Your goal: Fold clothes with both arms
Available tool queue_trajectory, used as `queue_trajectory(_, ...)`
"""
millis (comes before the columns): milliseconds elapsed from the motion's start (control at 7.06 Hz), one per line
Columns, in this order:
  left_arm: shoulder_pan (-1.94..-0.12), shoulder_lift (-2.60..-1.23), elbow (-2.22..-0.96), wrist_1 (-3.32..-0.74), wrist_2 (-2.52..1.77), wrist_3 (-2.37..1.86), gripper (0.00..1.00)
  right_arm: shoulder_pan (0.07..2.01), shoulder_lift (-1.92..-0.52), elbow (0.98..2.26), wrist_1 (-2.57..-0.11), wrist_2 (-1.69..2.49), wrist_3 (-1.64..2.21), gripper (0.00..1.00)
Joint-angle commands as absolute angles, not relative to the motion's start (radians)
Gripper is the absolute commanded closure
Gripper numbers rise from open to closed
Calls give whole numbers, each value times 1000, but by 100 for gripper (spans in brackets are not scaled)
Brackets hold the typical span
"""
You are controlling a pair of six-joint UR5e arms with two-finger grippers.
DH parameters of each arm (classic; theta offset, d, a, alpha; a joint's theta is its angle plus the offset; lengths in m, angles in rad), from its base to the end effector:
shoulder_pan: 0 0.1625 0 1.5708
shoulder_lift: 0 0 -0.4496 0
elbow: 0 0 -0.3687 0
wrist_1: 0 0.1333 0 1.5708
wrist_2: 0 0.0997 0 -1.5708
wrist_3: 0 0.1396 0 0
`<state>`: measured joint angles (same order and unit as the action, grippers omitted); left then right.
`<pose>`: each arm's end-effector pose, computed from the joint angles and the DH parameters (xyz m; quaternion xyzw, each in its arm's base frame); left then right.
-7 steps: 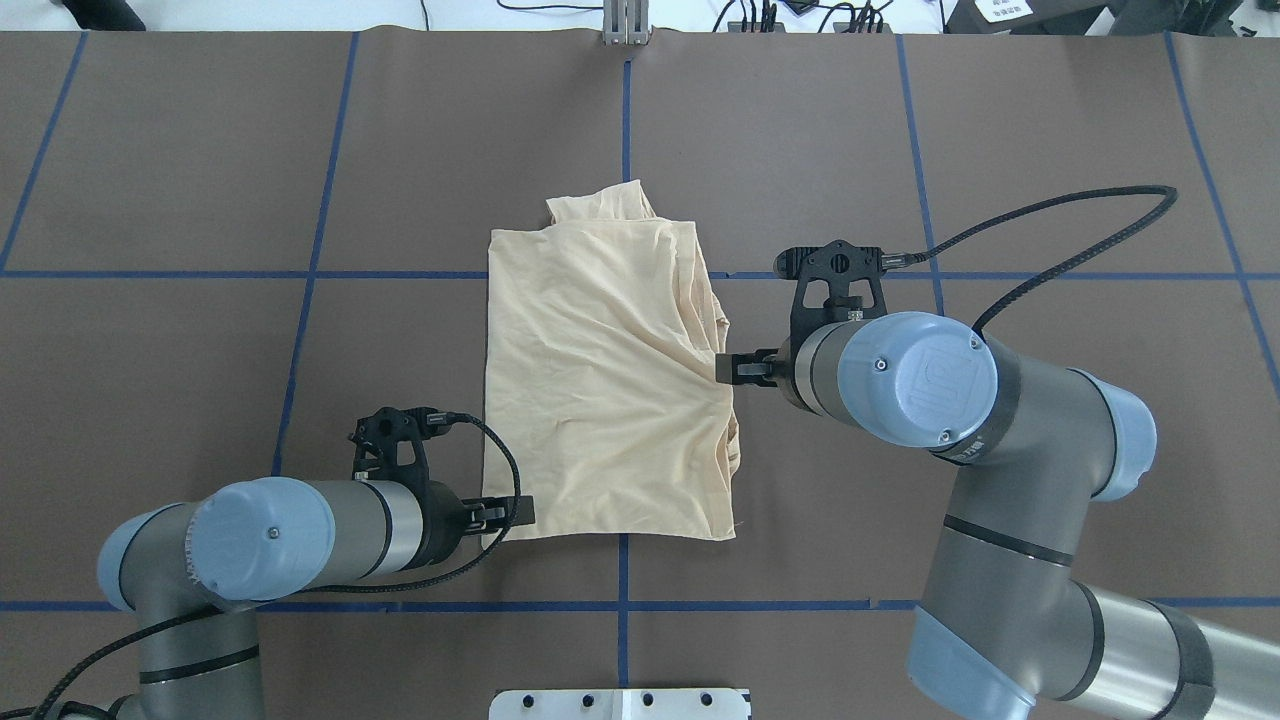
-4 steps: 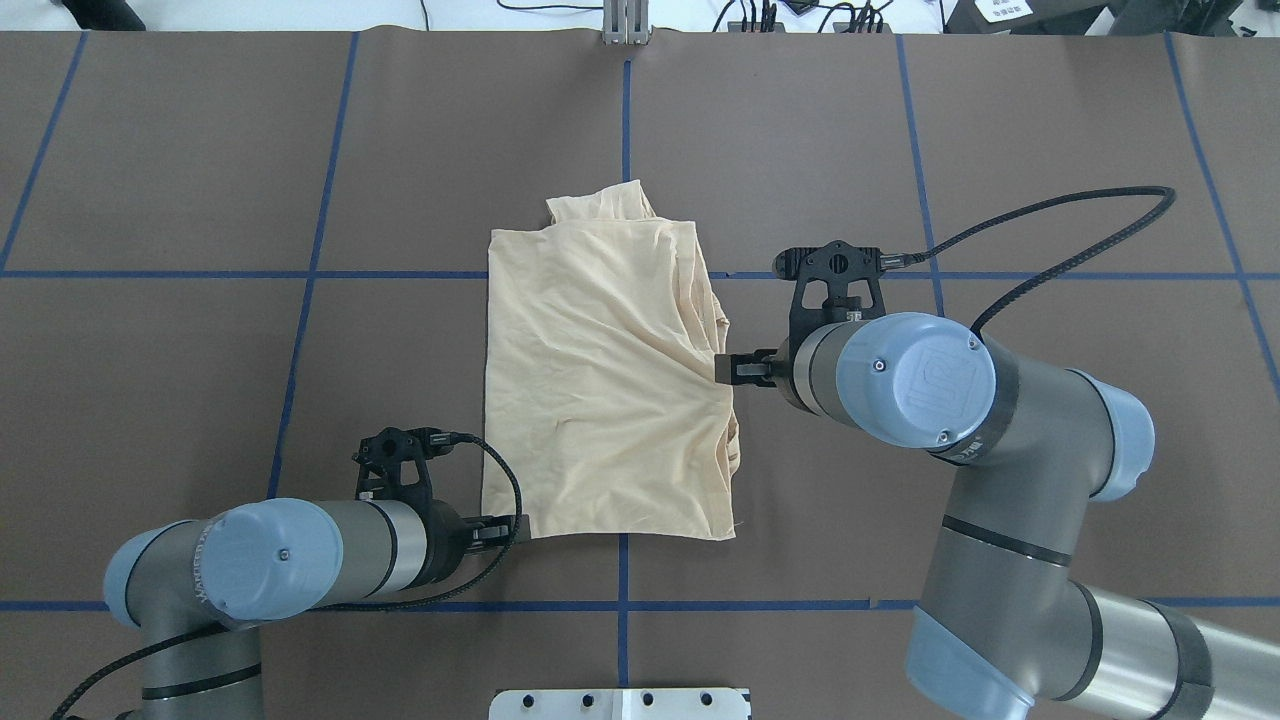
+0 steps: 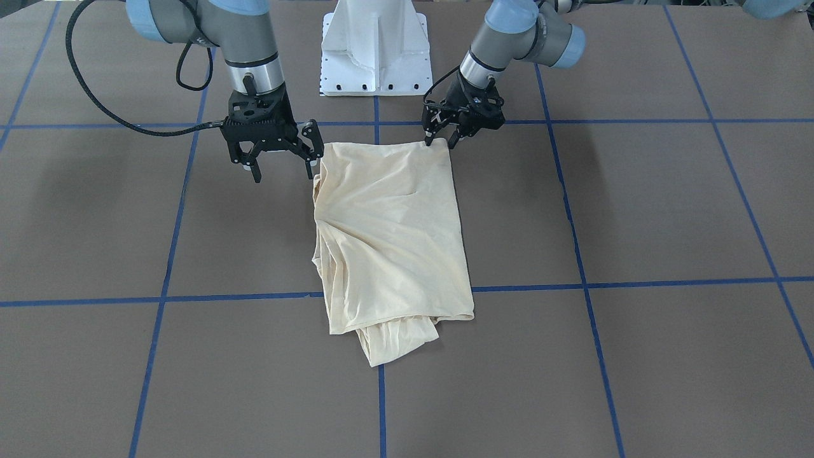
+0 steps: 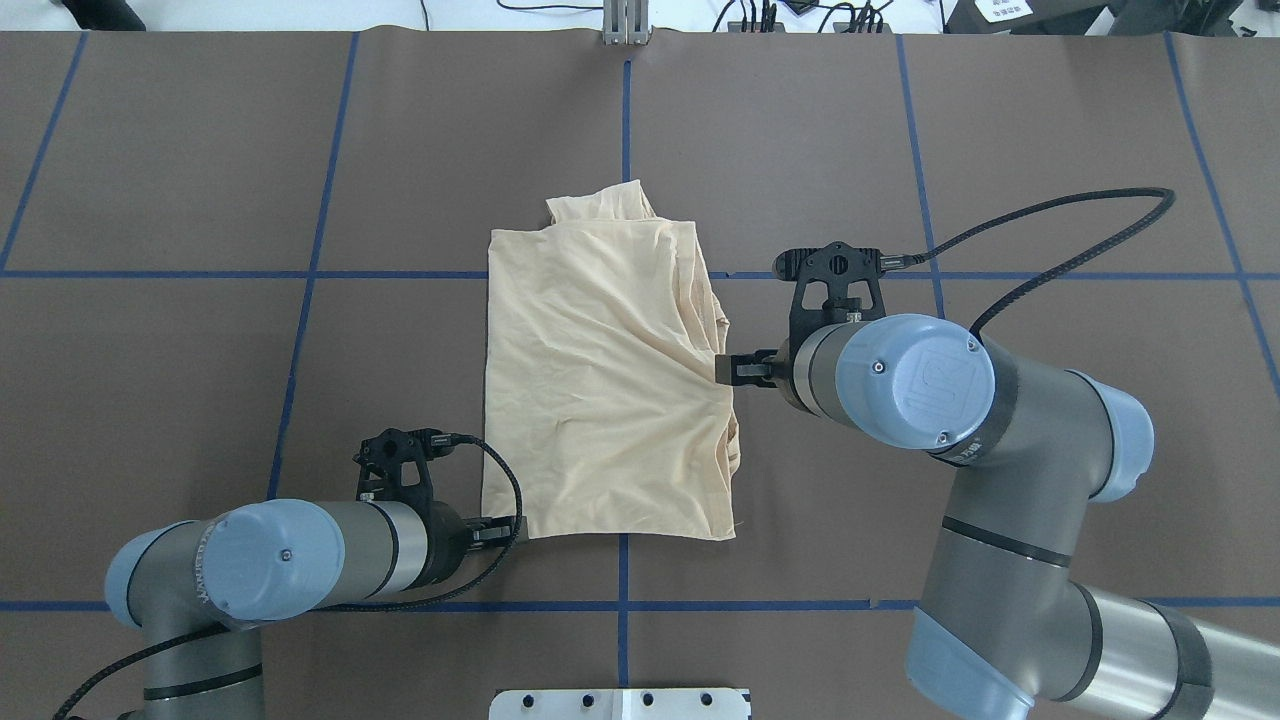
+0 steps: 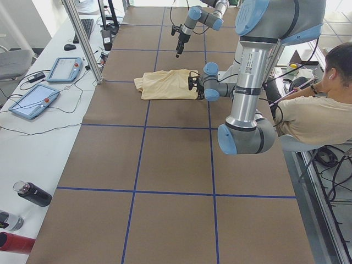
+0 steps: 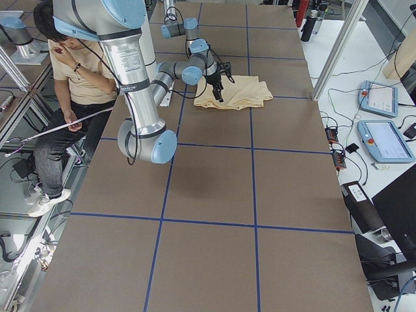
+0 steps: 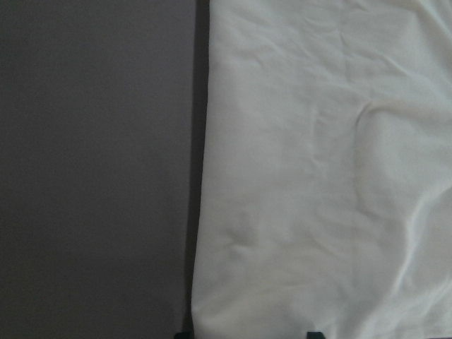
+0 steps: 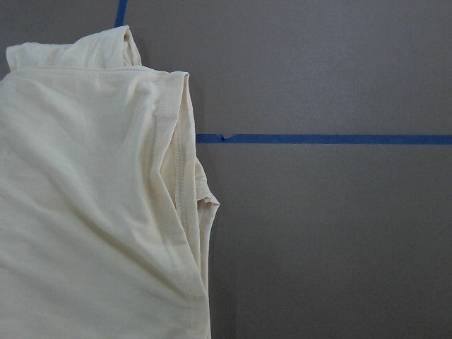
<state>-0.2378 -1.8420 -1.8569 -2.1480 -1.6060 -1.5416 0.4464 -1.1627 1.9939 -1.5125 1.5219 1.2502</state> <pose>0.5547 -0.2666 0.3693 0.0568 0.5344 -0.0784 0.8397 -0.4789 -0.3846 0.3132 0.1814 -0.3906 0.0672 0.9000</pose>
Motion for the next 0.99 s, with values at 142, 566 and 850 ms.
queue_trajectory(142,-238,-1850,-1855,-2148,-1606,-1542,68,446,-1163,1994,-1513,1522,1250,0)
queue_trajectory(566,-239,-1839,-1859,-2149,-1603,-1542,100,433,-1163,1993,-1513,1519,1270,0)
queue_trajectory(850,-239,-1839,-1865,-2148,-1603,-1542,100,333,-1155,1982,-1513,1427,1447,2)
